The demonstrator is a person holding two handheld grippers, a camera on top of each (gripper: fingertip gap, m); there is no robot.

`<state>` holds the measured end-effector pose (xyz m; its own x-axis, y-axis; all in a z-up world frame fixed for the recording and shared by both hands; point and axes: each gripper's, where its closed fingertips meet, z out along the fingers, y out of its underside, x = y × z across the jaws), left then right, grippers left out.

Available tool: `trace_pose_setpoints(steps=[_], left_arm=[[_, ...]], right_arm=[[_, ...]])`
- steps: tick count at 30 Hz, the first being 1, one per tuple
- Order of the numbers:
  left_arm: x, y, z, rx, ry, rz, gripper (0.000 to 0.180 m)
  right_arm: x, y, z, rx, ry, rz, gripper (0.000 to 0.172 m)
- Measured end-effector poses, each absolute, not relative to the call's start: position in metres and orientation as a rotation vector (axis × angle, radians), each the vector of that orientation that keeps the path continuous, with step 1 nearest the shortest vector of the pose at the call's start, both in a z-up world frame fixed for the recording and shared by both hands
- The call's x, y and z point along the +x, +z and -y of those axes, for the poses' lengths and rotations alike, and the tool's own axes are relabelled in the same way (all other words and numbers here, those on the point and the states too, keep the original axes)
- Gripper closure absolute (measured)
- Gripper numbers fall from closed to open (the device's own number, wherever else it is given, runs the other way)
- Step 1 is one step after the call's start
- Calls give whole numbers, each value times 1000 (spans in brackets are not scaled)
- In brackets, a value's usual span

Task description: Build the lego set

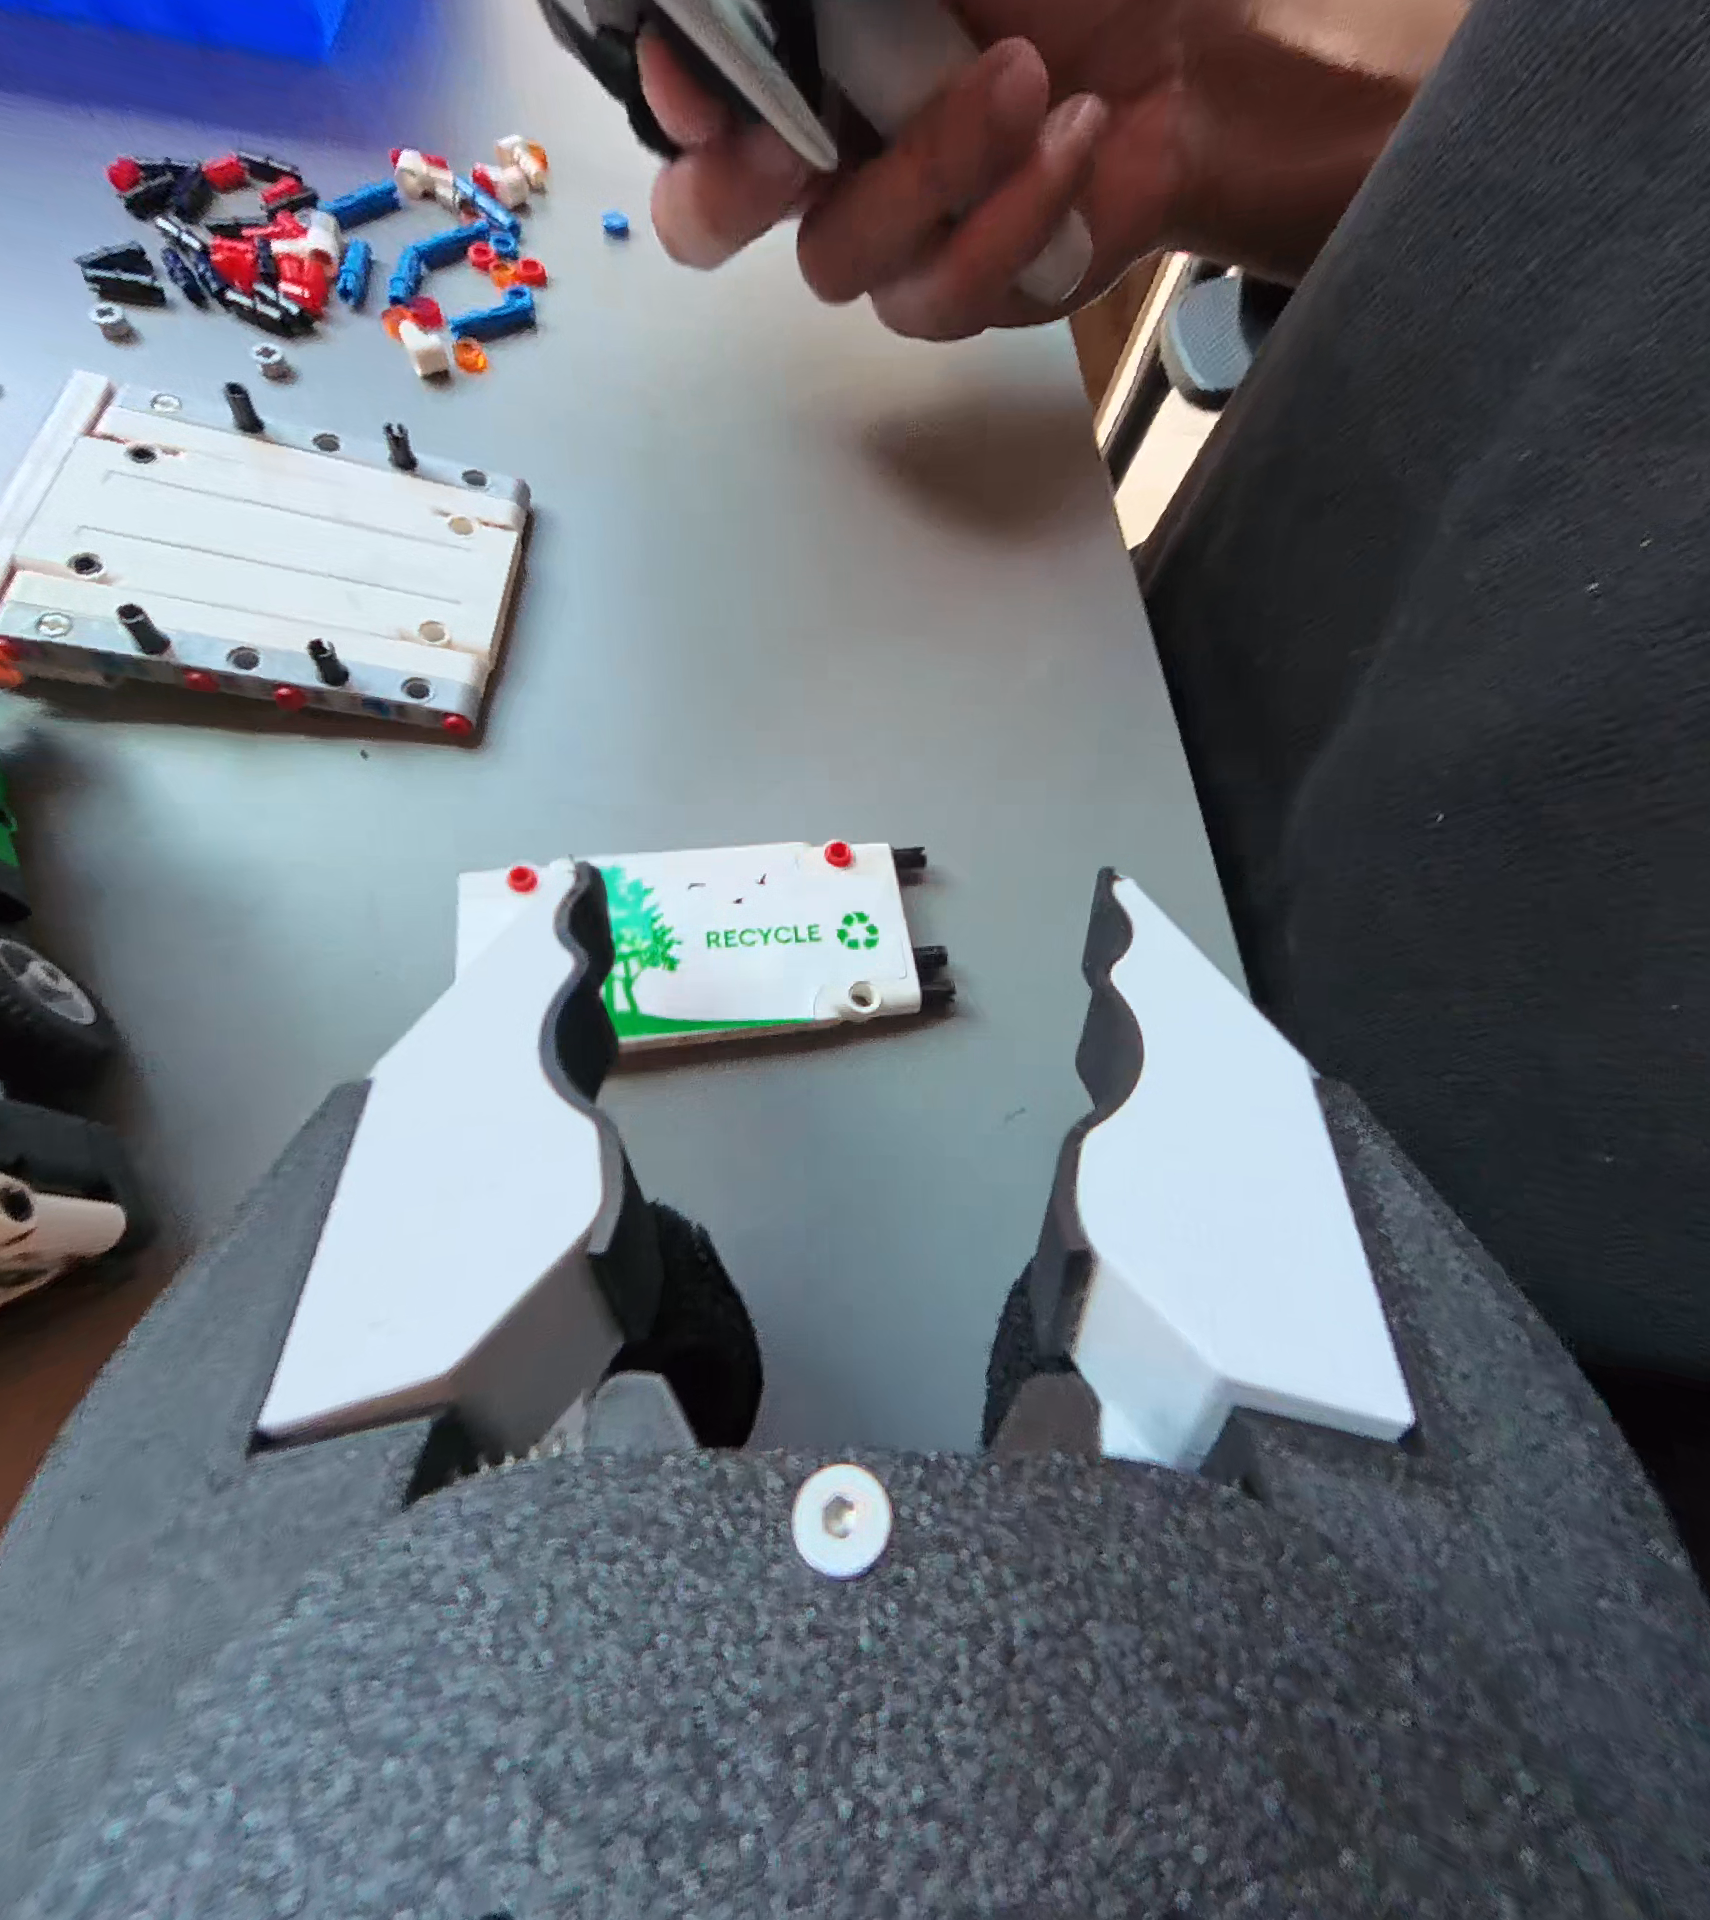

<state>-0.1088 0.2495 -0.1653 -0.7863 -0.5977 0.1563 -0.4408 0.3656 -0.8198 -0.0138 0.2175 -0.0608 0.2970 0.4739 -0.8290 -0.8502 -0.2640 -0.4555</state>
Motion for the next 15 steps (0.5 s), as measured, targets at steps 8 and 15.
trace_pose_setpoints(steps=[8,15], left_arm=[[-81,-99,-250,-792,-1430,-2155,124],[-79,-74,-236,-674,-1603,-2232,147]], right_arm=[[-47,-83,-234,-1492,1426,-377,167],[-75,-71,-239,-1457,1670,-286,167]])
